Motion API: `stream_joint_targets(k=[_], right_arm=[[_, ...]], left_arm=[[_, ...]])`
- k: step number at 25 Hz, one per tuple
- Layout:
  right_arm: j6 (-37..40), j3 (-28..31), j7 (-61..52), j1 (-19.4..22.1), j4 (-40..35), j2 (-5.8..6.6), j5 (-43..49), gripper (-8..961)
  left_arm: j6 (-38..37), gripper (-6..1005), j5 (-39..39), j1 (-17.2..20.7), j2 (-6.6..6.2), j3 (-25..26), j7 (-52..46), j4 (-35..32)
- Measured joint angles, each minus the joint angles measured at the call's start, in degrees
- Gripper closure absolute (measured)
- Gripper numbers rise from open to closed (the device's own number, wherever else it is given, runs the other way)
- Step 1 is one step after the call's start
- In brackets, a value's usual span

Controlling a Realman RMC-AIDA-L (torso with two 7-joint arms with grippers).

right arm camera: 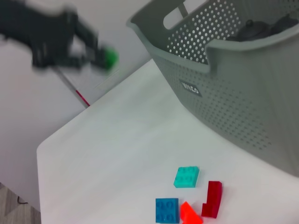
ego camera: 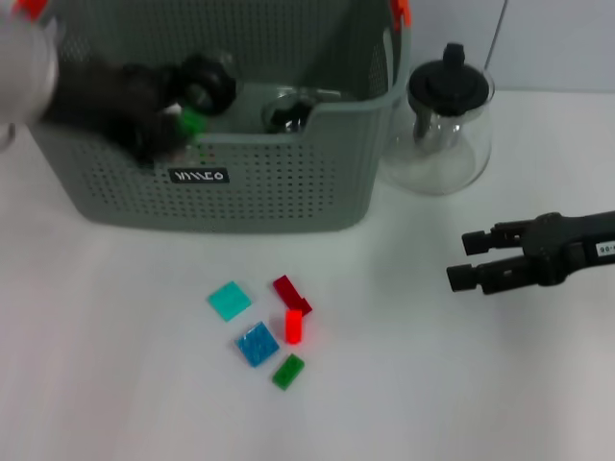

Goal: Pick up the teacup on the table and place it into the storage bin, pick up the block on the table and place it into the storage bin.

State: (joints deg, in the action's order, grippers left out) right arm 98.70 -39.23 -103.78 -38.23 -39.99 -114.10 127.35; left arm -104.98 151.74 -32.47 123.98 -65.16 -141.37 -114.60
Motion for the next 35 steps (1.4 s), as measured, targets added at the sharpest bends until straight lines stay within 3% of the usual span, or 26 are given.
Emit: stream_joint_targets(k=[2,4,7,8,10,14,18,27,32,35], right_arm=[[0.02,-0.04,-0.21,-0.24,0.00,0.01,0.00,7],[0.04,-0.15,-0.33,-0.51,0.00,-0.02,0.00,7],[0.13,-0.22,-0.41,-0.80,0.00,-0.09,0.00,7],[0.16,-0.28,-0.43,-0.88,0.00,-0.11,0.00,7],[0.16,-0.37,-0.48,-1.00,0.00,-0.15,0.00,7],[0.18,-0.49,-0.52,-1.11,0.01,-0.22,0.00,7],[0.15,-0.45,-0.54,-1.12,0.13,-0.16,0.01,7],[0.18,-0.44,-0.65,-1.15,0.14,-0.07,0.10,7],[0.18,-0.51,-0.64,-1.05,0.11,-0.07,0.11,7],[0.17,-0.48,-0.55,-0.76,0.09,-0.07,0.06,7]], left_arm=[[2.46,849,0.84,-3.39,-0.30,4.01,1.41,2.25],[7.71,849,4.40,-7.06,-1.45,5.79,1.55,7.61],[14.67,849,9.47,-11.67,-3.62,6.18,0.59,17.83],[18.15,849,11.03,-14.80,-5.35,6.87,0.06,25.50],[19.35,848,11.42,-15.99,-5.97,7.25,-0.09,28.37],[24.96,848,11.83,-21.04,-9.94,9.97,-0.45,43.92],[29.81,848,11.87,-22.71,-12.28,10.20,-0.95,53.37],[31.49,849,11.93,-22.37,-11.87,7.16,-0.95,55.17],[31.51,782,11.99,-21.99,-11.77,7.20,-0.96,54.91],[30.23,649,11.70,-21.38,-11.51,7.58,-0.58,52.94]])
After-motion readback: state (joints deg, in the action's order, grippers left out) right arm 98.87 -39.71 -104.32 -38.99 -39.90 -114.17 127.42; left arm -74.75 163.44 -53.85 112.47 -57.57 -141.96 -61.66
